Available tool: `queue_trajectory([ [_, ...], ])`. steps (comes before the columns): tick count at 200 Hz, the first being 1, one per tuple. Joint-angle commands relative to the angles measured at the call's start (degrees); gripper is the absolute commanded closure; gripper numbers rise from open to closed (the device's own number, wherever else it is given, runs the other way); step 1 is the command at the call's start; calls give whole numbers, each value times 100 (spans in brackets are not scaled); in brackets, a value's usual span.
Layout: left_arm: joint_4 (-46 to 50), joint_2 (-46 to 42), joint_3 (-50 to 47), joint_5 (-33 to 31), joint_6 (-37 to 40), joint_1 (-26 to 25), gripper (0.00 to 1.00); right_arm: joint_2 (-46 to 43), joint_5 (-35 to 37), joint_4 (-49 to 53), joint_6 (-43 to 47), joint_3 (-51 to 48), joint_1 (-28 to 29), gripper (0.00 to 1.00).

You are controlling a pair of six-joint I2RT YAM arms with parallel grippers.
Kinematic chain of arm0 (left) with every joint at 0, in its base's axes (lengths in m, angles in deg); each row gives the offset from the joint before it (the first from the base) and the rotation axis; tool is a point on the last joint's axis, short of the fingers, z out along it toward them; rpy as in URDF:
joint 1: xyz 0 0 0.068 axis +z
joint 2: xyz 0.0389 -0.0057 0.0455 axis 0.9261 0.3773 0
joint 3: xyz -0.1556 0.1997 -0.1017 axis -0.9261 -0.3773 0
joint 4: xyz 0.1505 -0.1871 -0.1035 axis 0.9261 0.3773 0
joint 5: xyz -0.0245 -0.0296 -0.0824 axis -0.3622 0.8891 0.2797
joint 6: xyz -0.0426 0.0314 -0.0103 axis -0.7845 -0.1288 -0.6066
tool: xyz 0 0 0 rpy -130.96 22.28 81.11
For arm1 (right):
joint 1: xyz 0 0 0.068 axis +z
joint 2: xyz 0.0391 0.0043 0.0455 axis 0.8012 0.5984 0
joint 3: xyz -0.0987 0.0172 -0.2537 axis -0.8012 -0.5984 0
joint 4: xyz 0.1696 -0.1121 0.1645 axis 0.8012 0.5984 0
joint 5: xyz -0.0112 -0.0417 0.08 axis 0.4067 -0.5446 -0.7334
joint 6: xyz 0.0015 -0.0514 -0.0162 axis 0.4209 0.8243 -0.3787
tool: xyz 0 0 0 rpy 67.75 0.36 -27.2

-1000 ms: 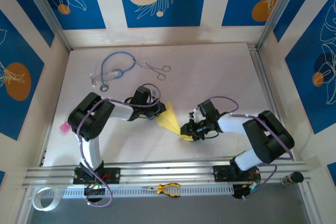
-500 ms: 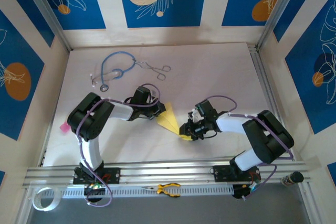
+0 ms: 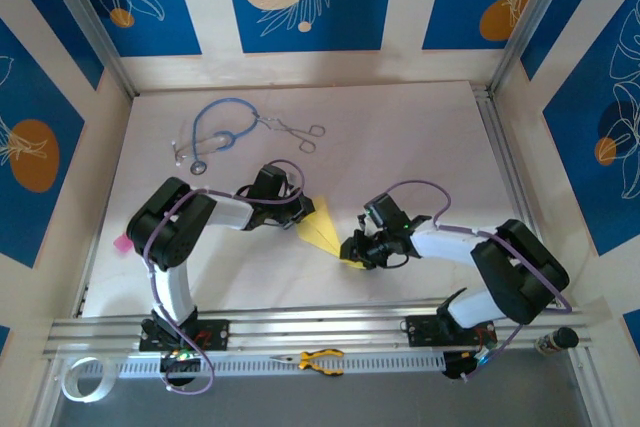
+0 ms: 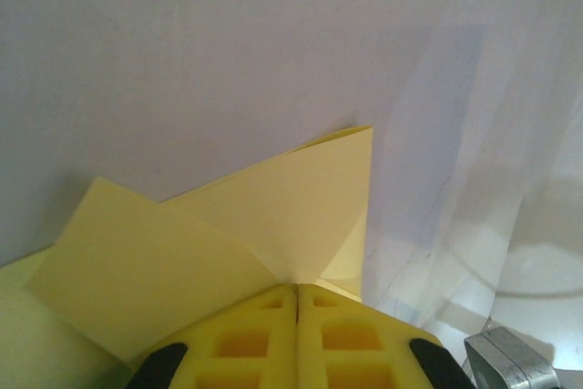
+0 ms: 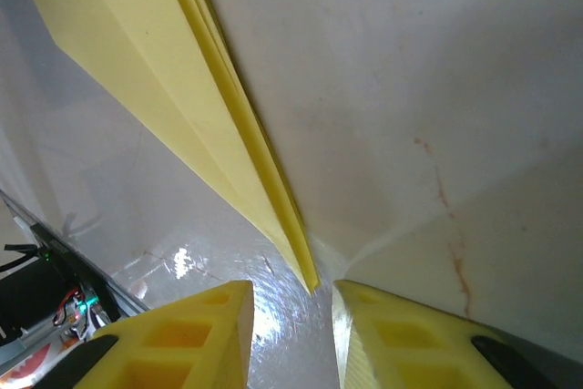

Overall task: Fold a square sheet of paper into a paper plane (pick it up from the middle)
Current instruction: Turn over the paper at the center of the table.

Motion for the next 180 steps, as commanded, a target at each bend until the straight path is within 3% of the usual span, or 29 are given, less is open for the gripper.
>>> queue_trajectory([
  [1, 628, -24, -171, -227, 8, 44, 96, -170, 371, 201, -278, -100, 93, 70],
  [90, 622, -26, -169, -236, -9, 54, 96, -458, 645, -269, -1103, -541, 267, 68],
  [180, 524, 10, -185, -183, -40, 54, 96, -387, 878, -303, -1075, -331, 439, 70],
])
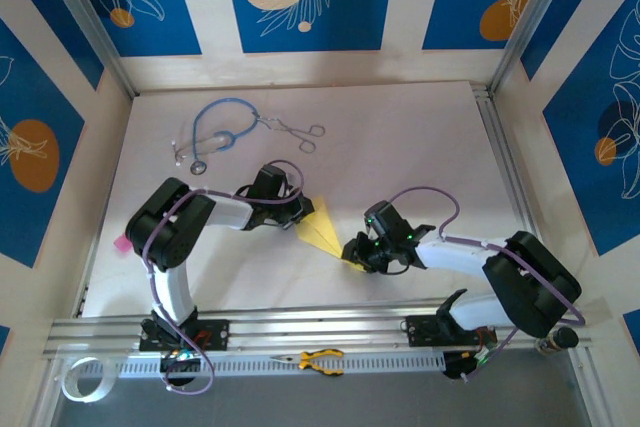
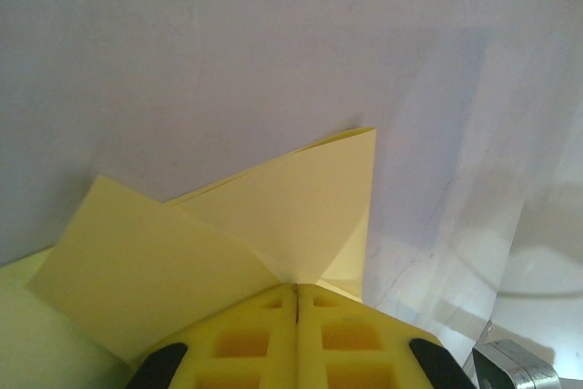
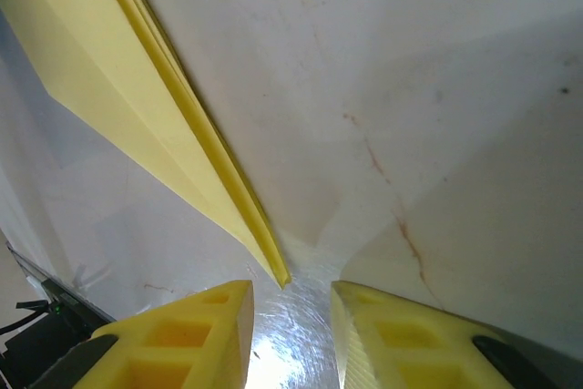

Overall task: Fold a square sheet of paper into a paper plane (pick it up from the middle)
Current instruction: Turn over the paper at the center of the table.

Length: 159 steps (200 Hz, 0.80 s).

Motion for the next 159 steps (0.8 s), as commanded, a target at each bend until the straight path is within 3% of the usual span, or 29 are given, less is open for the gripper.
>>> queue_trajectory([
  [1, 430, 53, -185, -146, 7, 46, 96, 89, 164, 15, -80, 63, 97, 70],
  [159, 535, 9, -142, -159, 22, 45, 96, 160, 319, -615, -252, 19, 135, 72],
])
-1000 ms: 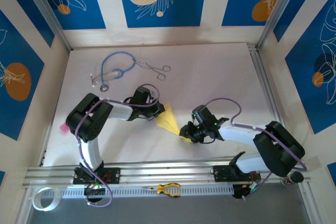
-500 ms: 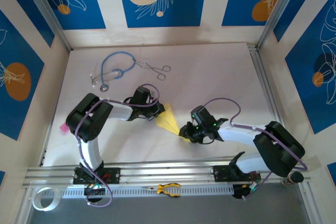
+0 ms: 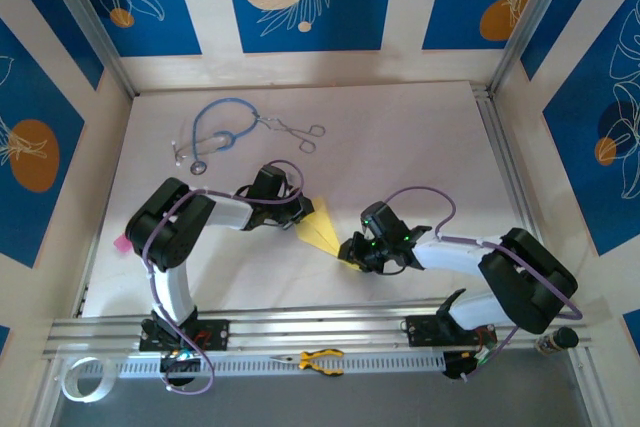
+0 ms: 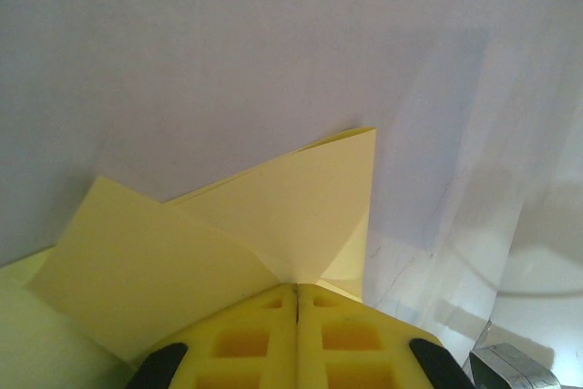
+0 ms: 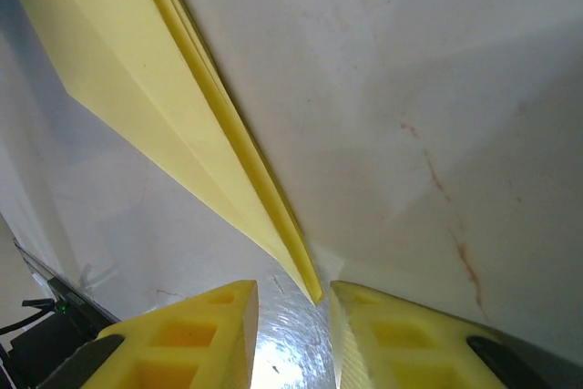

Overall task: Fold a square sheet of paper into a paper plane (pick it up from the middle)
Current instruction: Turn over the paper at the center of the table.

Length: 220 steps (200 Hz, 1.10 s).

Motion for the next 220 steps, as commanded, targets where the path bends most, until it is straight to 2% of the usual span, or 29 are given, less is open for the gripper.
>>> queue_trajectory([
  [1, 550, 12, -133, -159, 19, 42, 96, 23, 278, -263, -128, 15, 3, 72],
  [117, 449, 22, -127, -111, -54, 52, 96, 281, -102, -1032, -41, -120, -122, 73],
  [160, 459, -32, -126, -134, -55, 57, 96, 296, -154, -1056, 69, -123, -189, 78],
  [220, 460, -197, -47, -98, -54, 54, 93, 135, -375, -1123, 267, -286, -314, 90],
])
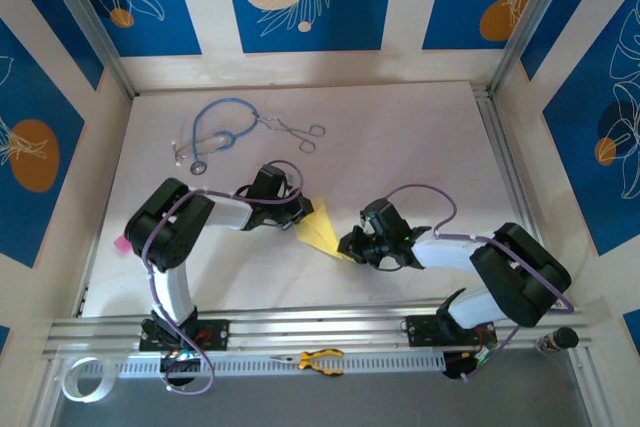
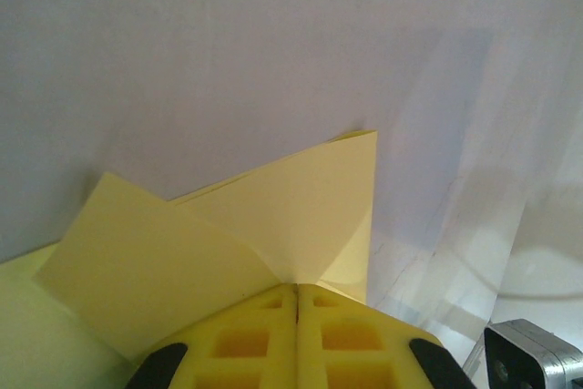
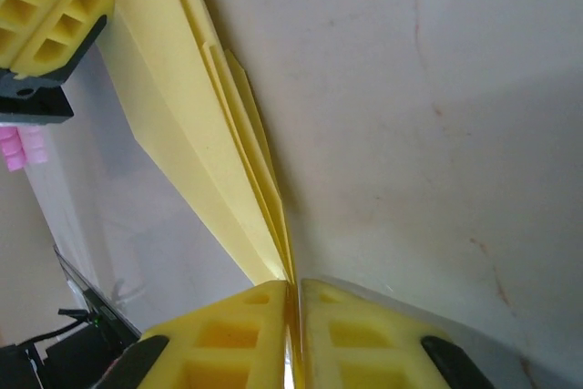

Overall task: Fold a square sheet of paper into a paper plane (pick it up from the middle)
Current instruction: Turn over the paper at the center of the table.

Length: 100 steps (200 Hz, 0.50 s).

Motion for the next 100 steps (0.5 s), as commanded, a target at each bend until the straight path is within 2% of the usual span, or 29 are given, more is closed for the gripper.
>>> queue_trajectory([
  [1, 382, -165, -47, -95, -32, 50, 93, -119, -238, -71, 178, -106, -65, 91],
  [16, 236, -310, -77, -77, -37, 46, 88, -154, -364, -73, 285, -114, -114, 93],
  [40, 117, -678, -88, -146, 36, 43, 74, -341, -485, -56, 538, -137, -174, 96],
  [65, 436, -1047, 86, -229, 237, 39, 60, -604, -473, 165, 758, -149, -297, 97],
  [100, 1003, -1646, 180, -541, 562, 38, 53, -1079, -490, 774, 1268, -17, -595, 98],
])
